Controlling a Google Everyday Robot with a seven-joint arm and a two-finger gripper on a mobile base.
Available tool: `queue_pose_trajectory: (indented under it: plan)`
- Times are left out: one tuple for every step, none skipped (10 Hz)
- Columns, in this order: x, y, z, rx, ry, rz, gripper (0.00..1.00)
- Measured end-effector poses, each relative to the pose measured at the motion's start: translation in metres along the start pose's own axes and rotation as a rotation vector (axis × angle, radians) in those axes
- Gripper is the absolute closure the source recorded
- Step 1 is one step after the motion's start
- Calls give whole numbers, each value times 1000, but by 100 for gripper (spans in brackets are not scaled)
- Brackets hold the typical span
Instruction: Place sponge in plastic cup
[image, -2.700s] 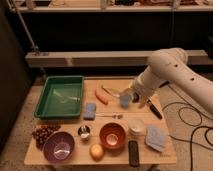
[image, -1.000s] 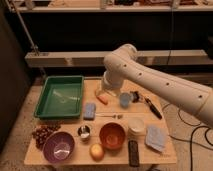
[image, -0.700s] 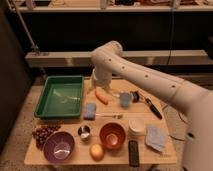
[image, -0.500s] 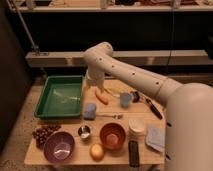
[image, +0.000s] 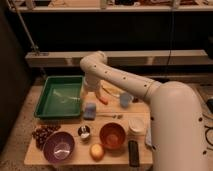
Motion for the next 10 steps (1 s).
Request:
queue_pose_trajectory:
  plan:
    - [-3,1,16,-8,-16,9,36]
    - [-4,1,27,-9,-25,17,36]
    - [-5,2,39,-9,-37,32,36]
    - [-6,5,45,-10,-43,47,36]
    - [-6,7,49,-12,-48,63,36]
    - [-6,7,51,-11,-49,74,36]
    - [-5,8,53,-7,-48,95,36]
    - [-4,13,51,-5,-45,111,36]
    - [-3,19,50,-8,-43,122,36]
    - [-1,21,50,-11,-41,128,36]
